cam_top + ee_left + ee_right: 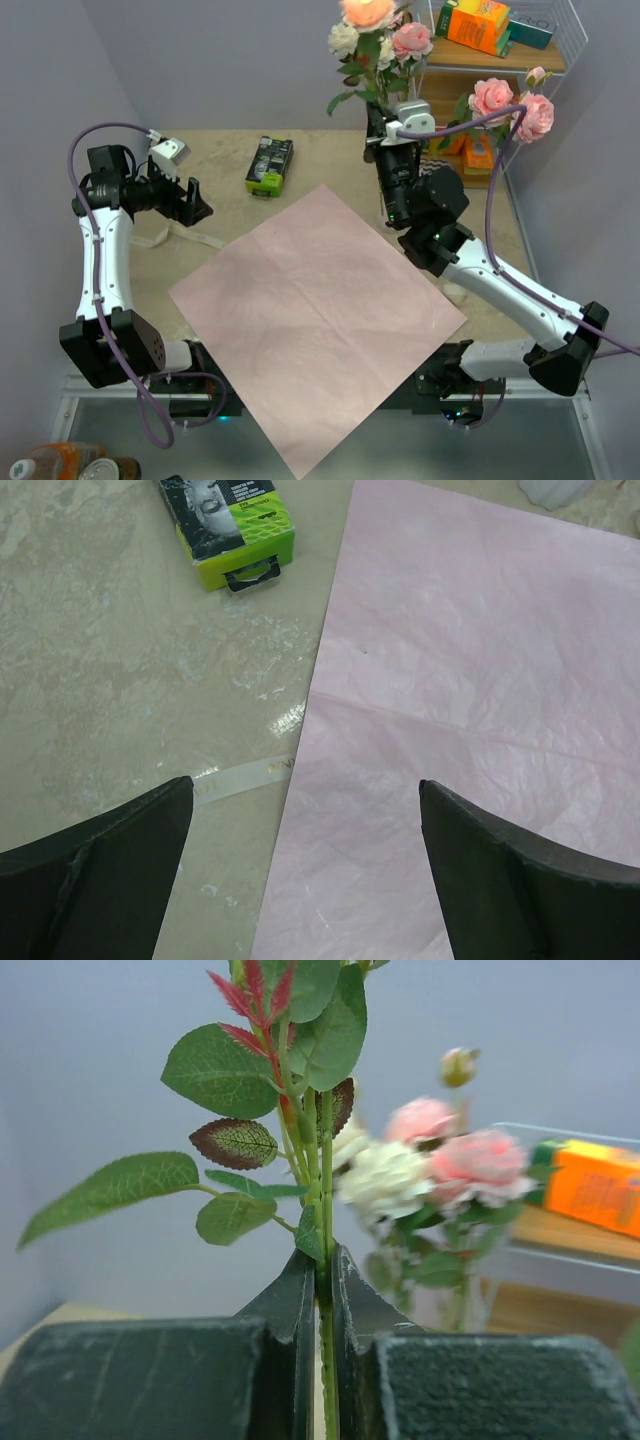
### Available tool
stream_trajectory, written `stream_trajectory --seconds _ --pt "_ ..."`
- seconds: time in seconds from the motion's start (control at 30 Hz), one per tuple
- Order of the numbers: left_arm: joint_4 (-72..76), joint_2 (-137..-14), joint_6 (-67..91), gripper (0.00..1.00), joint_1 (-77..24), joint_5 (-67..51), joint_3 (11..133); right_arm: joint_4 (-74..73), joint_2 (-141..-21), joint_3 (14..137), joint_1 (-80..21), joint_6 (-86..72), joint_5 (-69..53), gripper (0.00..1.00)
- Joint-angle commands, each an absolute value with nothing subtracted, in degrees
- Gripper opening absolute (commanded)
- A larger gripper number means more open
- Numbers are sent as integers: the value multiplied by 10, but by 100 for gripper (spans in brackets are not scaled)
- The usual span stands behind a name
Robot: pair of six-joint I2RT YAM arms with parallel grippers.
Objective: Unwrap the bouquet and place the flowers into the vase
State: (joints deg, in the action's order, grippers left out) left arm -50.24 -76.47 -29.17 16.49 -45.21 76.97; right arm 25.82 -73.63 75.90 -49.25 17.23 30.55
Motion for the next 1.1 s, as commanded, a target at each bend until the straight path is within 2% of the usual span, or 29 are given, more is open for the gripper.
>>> stream_trajectory --seconds 0.0,0.1,0.3,0.73,1.07 --pt "-481 -755 -290 99 170 -470 772 485 -757 721 -479 377 421 0" --pt "-478 -759 -287 99 170 -471 774 597 -765 704 -461 424 437 0" --pt "-476 -776 -290 99 170 -477 785 721 -819 719 -419 473 437 0" --pt "-477 -827 -306 99 171 -499 818 757 -889 774 -338 415 410 0" --pt "-475 -847 -317 99 170 -501 820 802 -948 790 -321 402 420 0"
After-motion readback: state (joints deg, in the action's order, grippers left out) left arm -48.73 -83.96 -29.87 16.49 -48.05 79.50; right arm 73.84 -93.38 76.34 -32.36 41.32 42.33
